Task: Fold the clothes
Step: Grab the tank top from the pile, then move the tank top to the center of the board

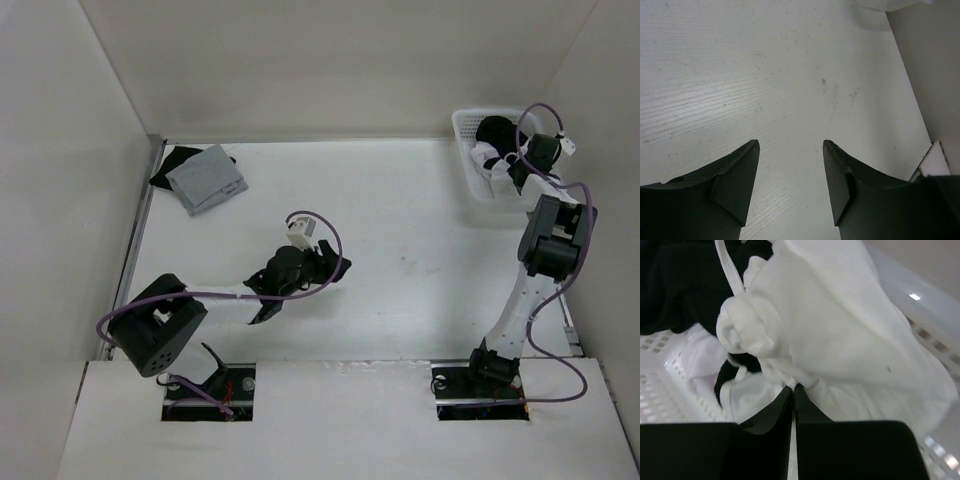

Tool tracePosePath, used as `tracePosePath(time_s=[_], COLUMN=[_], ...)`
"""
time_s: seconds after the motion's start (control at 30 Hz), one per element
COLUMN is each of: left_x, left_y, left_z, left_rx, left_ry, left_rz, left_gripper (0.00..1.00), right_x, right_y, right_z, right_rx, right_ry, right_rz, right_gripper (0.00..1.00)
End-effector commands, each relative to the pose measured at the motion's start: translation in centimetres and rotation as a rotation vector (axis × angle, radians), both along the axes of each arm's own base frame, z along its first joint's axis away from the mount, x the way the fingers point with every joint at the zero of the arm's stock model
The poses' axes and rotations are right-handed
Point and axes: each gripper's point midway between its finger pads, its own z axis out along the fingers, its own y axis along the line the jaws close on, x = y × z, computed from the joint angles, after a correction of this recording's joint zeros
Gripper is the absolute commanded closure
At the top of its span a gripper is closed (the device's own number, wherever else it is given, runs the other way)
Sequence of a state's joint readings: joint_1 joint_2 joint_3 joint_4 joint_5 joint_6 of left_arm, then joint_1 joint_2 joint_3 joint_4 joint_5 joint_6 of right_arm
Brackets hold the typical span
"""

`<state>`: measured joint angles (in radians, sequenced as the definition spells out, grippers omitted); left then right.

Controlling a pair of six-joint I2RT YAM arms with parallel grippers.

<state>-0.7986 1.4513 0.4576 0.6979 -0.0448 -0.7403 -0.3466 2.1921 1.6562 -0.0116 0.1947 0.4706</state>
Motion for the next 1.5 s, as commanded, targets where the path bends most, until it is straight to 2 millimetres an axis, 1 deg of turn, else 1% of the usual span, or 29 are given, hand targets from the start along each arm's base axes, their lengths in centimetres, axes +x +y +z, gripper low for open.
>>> tracePosePath(time_s=[0.0, 0.07, 0.13, 0.17, 0.23, 0.37, 0.4, 0.47, 0.53, 0.63, 0.7, 0.73, 0.77, 0.83, 0.87, 0.9, 0.93, 0.97, 1.0, 1.03, 1.07, 1.1, 1.13, 1.17, 1.23, 1.33, 1.37, 1.43, 1.47], left_x=[-0.1, -0.1, -0.1, -0.1, -0.2, -0.1, 0.1, 0.5, 0.8, 0.8, 0.6, 0.5, 0.4, 0.2, 0.1, 0.1, 0.1, 0.1, 0.2, 0.2, 0.4, 0.5, 0.5, 0.5, 0.0, -0.7, -1.3, -2.0, -2.9], left_y=[-0.9, -1.0, -1.0, -1.0, -1.0, -0.1, 0.8, 2.5, 4.5, 6.9, 8.9, 9.9, 10.7, 12.8, 14.2, 14.8, 16.0, 16.3, 17.1, 17.4, 18.1, 18.3, 18.3, 17.8, 16.8, 15.8, 15.3, 14.7, 13.8], left_z=[1.3, 1.4, 1.6, 1.6, 2.3, 4.2, 5.2, 6.5, 7.9, 9.6, 10.6, 11.1, 11.2, 11.3, 11.1, 10.7, 9.9, 9.5, 8.4, 7.8, 6.3, 5.5, 4.7, 3.7, 2.2, 0.3, -0.9, -2.0, -2.9], left_rx=[-0.057, -0.058, -0.062, -0.062, -0.077, -0.116, -0.135, -0.152, -0.160, -0.174, -0.186, -0.192, -0.194, -0.199, -0.198, -0.192, -0.177, -0.168, -0.143, -0.133, -0.098, -0.083, -0.066, -0.035, 0.021, 0.085, 0.121, 0.148, 0.165], left_ry=[-0.025, -0.028, -0.029, -0.029, -0.044, -0.067, -0.080, -0.091, -0.098, -0.121, -0.141, -0.149, -0.152, -0.151, -0.146, -0.138, -0.123, -0.115, -0.095, -0.084, -0.052, -0.032, -0.013, 0.012, 0.035, 0.070, 0.106, 0.141, 0.171], left_rz=[-0.032, -0.030, -0.027, -0.027, -0.026, -0.002, 0.030, 0.091, 0.152, 0.217, 0.267, 0.290, 0.309, 0.361, 0.399, 0.417, 0.452, 0.463, 0.486, 0.496, 0.516, 0.523, 0.520, 0.502, 0.455, 0.405, 0.379, 0.348, 0.311], left_gripper=[0.48, 0.48, 0.48, 0.48, 0.48, 0.48, 0.48, 0.48, 0.48, 0.48, 0.48, 0.48, 0.48, 0.48, 0.48, 0.48, 0.48, 0.48, 0.48, 0.48, 0.48, 0.48, 0.49, 0.52, 0.56, 0.60, 0.61, 0.63, 0.63], right_x=[-1.0, -3.4, -6.0, -6.8, -10.7, -17.3, -19.8, -24.1, -29.2, -33.3, -35.1, -35.1, -34.7, -32.8, -30.8, -30.0, -28.1, -27.2, -24.9, -23.8, -21.3, -19.6, -18.1, -17.6, -17.9, -19.3, -20.9, -22.5, -25.1], right_y=[0.3, 1.6, 4.1, 4.9, 9.8, 18.4, 21.5, 26.2, 31.3, 34.7, 37.1, 38.0, 39.4, 42.1, 44.5, 45.4, 47.3, 47.9, 49.2, 49.5, 50.2, 50.3, 49.9, 49.3, 48.1, 47.4, 47.3, 47.2, 47.5], right_z=[13.8, 18.2, 22.0, 22.9, 27.3, 32.6, 34.1, 36.7, 40.2, 42.5, 42.7, 42.0, 40.6, 36.7, 32.5, 30.8, 26.9, 25.3, 21.0, 19.3, 15.4, 12.6, 10.6, 10.0, 10.3, 10.1, 9.0, 7.7, 5.5], right_rx=[-0.077, -0.075, -0.057, -0.052, -0.026, 0.022, 0.054, 0.116, 0.204, 0.283, 0.325, 0.336, 0.335, 0.325, 0.334, 0.338, 0.356, 0.367, 0.405, 0.420, 0.442, 0.461, 0.466, 0.466, 0.436, 0.402, 0.380, 0.353, 0.301], right_ry=[-0.363, -0.483, -0.587, -0.613, -0.727, -0.866, -0.908, -0.970, -1.034, -1.068, -1.050, -1.027, -0.982, -0.877, -0.780, -0.748, -0.692, -0.674, -0.613, -0.584, -0.509, -0.452, -0.410, -0.399, -0.413, -0.383, -0.323, -0.250, -0.143], right_rz=[-0.051, -0.078, -0.060, -0.053, 0.029, 0.223, 0.302, 0.441, 0.621, 0.768, 0.854, 0.871, 0.892, 0.927, 0.965, 0.982, 1.028, 1.043, 1.068, 1.071, 1.087, 1.082, 1.061, 1.036, 1.000, 0.989, 0.992, 0.986, 1.004], right_gripper=[0.93, 0.93, 0.93, 0.93, 0.94, 0.94, 0.94, 0.94, 0.93, 0.93, 0.92, 0.91, 0.91, 0.90, 0.89, 0.89, 0.88, 0.87, 0.85, 0.83, 0.81, 0.76, 0.69, 0.64, 0.57, 0.56, 0.65, 0.76, 0.88])
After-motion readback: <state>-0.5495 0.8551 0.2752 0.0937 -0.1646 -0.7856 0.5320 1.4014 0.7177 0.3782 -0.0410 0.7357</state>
